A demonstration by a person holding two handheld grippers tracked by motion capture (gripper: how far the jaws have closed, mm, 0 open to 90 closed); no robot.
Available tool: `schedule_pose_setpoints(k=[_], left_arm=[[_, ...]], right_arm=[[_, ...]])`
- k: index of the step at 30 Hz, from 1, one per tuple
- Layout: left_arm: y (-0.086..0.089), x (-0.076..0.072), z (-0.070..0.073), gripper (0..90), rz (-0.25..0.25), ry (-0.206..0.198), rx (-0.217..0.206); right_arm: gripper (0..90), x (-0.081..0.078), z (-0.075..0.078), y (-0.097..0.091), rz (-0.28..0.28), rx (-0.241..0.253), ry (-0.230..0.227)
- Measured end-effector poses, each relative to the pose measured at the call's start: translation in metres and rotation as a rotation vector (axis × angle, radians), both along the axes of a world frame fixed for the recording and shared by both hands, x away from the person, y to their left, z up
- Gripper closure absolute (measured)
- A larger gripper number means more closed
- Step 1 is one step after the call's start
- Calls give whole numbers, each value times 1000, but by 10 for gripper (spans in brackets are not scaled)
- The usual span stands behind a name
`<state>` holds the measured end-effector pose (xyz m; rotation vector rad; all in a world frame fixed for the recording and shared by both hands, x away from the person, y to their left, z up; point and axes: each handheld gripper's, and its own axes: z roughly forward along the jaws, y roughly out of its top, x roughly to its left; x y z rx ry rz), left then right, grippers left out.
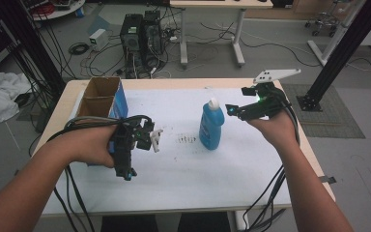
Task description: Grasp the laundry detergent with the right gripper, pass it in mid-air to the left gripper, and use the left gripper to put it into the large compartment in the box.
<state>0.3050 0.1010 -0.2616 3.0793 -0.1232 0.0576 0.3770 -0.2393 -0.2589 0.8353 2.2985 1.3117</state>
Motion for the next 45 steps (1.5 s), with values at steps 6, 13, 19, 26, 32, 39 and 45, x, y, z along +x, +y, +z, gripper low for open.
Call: schedule_pose_setpoints(k=[6,13,19,26,32,39,45], left_arm=[[2,1,-4,17,9,7,-2],[3,2,-6,17,8,12,2],[3,3,-6,17,4,10,-1],[5,1,-4,17,5,6,-7],[6,-1,-4,17,5,6,-10],[8,-1,-4,17,2,3,-8],[10,0,-5,17,4,4,-14]], right_arm=[[131,-11,-19,-6,3,-6,19],[130,-23,-43,-10,4,-14,47],[130,-31,-65,-9,6,-30,75],[130,-34,-77,-4,10,-31,90],[130,-34,-87,3,10,-49,99],[130,-31,-100,7,-9,-59,115],[130,-28,-112,15,-26,-76,131]])
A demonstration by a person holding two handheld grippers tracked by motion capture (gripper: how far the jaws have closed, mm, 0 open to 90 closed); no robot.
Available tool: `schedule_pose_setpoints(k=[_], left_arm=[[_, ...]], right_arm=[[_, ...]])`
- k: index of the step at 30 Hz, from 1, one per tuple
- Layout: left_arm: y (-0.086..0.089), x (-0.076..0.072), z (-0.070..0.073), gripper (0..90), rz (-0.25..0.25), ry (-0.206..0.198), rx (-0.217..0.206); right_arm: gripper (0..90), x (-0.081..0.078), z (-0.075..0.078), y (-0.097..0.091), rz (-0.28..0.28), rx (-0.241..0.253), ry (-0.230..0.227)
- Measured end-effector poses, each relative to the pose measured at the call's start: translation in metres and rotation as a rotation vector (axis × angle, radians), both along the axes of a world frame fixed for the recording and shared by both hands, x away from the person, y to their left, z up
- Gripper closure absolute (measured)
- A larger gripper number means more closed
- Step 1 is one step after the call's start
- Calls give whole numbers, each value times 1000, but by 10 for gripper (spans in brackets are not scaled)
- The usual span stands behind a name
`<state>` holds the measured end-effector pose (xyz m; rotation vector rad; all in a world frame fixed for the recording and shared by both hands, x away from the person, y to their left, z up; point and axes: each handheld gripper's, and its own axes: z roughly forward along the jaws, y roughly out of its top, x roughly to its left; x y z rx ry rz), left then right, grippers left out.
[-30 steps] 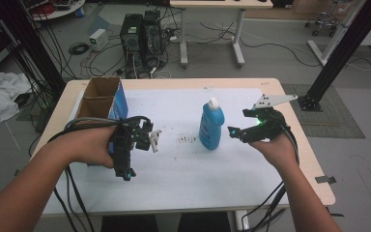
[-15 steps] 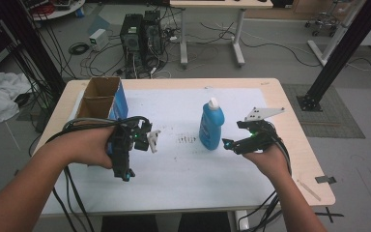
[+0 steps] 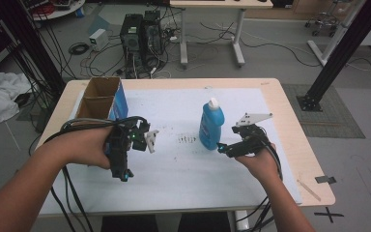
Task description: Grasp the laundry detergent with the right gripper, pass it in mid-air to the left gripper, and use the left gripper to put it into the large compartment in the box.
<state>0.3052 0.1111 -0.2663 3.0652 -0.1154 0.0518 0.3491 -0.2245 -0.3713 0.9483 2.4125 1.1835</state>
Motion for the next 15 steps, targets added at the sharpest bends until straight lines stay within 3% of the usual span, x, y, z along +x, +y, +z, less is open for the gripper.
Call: schedule_pose_setpoints(k=[15], left_arm=[[8,1,-3,17,8,4,2]], right_arm=[[130,10,-24,18,-80,-20,-25]])
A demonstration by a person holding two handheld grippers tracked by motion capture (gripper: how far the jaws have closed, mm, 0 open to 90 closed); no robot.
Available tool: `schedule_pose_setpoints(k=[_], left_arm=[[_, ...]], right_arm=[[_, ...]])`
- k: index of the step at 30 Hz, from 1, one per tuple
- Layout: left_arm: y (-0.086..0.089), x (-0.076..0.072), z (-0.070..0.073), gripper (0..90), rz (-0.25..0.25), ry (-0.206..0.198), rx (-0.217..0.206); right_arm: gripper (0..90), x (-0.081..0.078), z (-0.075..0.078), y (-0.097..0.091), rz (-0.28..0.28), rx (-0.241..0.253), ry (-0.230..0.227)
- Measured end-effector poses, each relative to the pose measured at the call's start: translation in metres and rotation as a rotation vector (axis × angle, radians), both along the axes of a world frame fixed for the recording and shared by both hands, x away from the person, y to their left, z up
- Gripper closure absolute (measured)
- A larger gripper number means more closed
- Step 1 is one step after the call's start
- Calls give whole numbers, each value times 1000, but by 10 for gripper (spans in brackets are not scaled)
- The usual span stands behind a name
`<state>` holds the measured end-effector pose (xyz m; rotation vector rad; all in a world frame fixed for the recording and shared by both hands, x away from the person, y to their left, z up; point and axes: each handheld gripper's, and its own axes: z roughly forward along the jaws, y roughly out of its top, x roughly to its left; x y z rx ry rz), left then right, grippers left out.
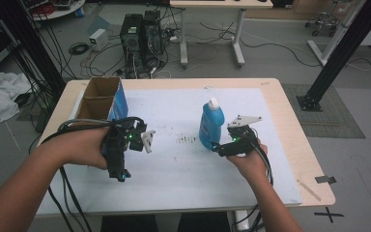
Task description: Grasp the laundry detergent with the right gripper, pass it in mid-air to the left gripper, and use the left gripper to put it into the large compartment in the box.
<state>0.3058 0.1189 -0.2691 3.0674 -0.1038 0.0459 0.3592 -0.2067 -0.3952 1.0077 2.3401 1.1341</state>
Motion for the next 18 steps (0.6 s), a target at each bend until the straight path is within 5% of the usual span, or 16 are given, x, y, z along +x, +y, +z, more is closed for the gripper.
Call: schedule_pose_setpoints(k=[18], left_arm=[[3,-1,0,17,2,-4,-7]], right_arm=[[130,7,-14,14,-107,49,-40]])
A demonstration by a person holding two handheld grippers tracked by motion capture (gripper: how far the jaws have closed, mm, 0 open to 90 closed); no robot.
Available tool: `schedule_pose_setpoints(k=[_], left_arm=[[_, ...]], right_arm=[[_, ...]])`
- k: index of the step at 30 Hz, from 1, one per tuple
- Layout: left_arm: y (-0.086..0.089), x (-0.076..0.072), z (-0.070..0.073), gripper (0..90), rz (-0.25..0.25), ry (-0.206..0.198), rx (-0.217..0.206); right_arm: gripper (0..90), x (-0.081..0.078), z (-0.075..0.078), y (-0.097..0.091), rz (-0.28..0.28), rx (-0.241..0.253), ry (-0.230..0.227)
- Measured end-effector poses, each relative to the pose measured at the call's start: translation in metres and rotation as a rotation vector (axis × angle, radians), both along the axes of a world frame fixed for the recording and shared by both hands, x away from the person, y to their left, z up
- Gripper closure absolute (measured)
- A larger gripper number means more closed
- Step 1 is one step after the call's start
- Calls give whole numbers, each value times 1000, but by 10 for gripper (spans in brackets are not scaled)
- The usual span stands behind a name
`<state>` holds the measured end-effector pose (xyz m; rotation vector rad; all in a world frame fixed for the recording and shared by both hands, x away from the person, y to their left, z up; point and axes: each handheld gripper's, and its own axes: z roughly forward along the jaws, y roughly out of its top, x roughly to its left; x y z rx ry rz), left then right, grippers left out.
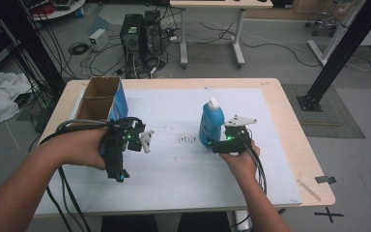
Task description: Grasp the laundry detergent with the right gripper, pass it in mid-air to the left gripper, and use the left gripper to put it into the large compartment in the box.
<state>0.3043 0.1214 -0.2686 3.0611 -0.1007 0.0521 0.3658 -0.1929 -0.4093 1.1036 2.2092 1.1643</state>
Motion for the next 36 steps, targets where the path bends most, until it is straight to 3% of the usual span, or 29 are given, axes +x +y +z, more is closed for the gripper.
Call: schedule_pose_setpoints(k=[19,26,36], left_arm=[[6,-2,1,17,10,1,-4],[7,-2,-1,17,8,5,-8],[10,-1,-1,17,10,2,-4]], right_arm=[[130,9,-9,17,-71,53,-44],[131,12,-13,24,-99,43,-56],[133,16,-15,25,-132,67,-67]])
